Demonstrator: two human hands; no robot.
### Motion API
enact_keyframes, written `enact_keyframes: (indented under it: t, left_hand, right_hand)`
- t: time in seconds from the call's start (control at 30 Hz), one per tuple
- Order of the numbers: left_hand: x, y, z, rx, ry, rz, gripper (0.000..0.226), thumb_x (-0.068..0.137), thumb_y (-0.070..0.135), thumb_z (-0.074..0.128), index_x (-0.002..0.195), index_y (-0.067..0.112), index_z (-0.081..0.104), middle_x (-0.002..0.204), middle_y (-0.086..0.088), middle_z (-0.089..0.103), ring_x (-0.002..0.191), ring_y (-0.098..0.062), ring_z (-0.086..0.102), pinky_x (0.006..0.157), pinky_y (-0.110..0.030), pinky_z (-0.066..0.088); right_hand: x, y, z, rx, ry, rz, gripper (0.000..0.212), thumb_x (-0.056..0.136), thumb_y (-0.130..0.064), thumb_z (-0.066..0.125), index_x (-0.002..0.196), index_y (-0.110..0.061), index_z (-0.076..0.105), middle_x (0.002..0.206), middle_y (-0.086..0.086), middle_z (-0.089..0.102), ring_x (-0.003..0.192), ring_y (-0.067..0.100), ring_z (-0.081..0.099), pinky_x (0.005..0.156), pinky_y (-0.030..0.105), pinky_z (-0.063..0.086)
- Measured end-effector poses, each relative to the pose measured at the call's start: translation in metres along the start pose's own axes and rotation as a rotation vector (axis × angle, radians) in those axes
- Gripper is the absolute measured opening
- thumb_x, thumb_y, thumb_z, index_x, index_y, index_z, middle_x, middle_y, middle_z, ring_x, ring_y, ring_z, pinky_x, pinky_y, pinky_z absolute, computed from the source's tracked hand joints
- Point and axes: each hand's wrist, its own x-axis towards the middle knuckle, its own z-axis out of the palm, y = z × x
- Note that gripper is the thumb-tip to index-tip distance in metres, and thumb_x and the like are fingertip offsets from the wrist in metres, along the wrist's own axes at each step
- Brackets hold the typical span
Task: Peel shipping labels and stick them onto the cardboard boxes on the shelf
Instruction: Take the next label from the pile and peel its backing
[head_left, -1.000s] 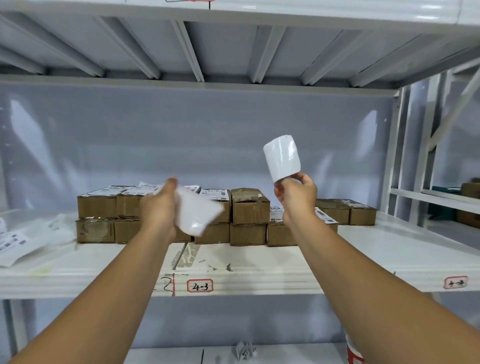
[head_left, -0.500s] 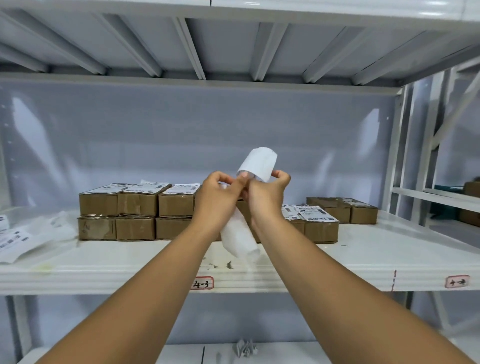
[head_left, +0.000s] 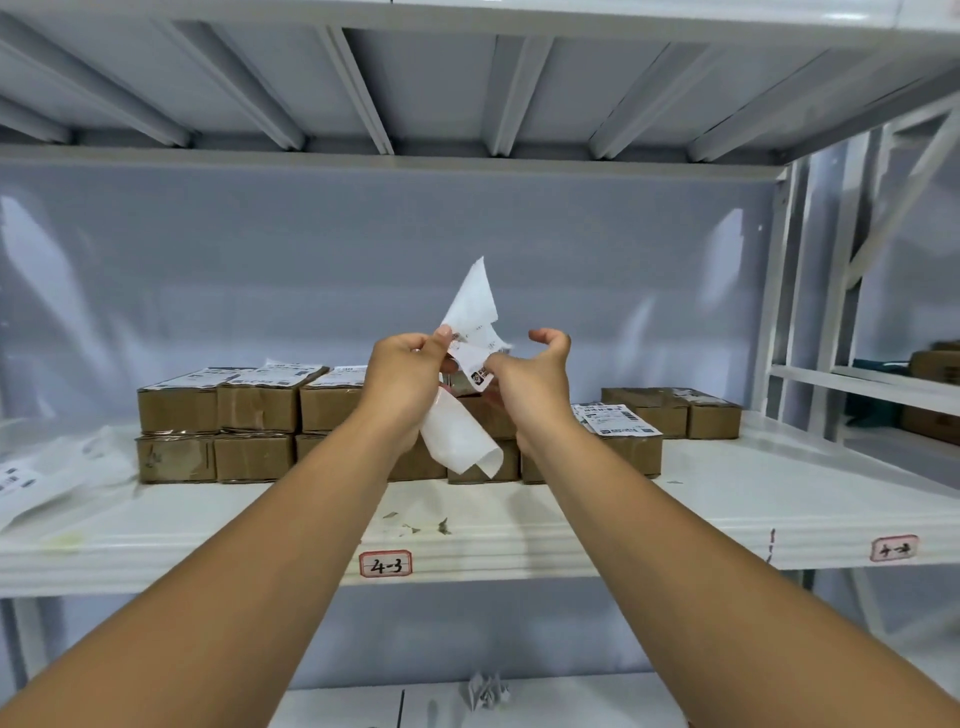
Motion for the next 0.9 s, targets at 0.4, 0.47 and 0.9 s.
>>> enact_keyframes:
  t: [0.4, 0.47, 0.9]
  left_hand:
    - [0.016, -0.002, -0.004, 0.042, -0.178, -0.095, 0.034, 0.093, 0.046, 0.049, 0.084, 0.019, 0.066, 0.081, -0.002, 0.067, 0.056, -0.015, 0.054, 0.051, -0.023, 0.043]
    - [0.018, -0.005, -0.002, 0.073, -0.150, -0.075, 0.037, 0.092, 0.051, 0.047, 0.088, 0.018, 0.065, 0.082, -0.001, 0.067, 0.054, -0.013, 0.056, 0.048, -0.021, 0.043]
    - [0.046, -0.057, 0.018, 0.879, -0.059, 0.386, 0.032, 0.092, 0.027, 0.056, 0.124, 0.024, 0.055, 0.113, 0.002, 0.065, 0.098, -0.024, 0.060, 0.081, -0.034, 0.049]
  right_hand:
    - [0.030, -0.027, -0.042, -0.090, -0.539, 0.070, 0.031, 0.086, 0.012, 0.051, 0.088, -0.015, 0.065, 0.093, 0.005, 0.067, 0.070, 0.013, 0.058, 0.054, 0.019, 0.043]
    - [0.034, -0.026, -0.040, -0.086, -0.531, 0.078, 0.034, 0.086, 0.012, 0.049, 0.091, -0.016, 0.068, 0.093, 0.005, 0.068, 0.070, 0.013, 0.058, 0.058, 0.020, 0.044]
    - [0.075, 0.001, -0.013, -0.259, -0.202, -0.003, 0.034, 0.083, 0.006, 0.052, 0.114, 0.000, 0.064, 0.109, 0.009, 0.065, 0.081, 0.019, 0.059, 0.067, 0.021, 0.044]
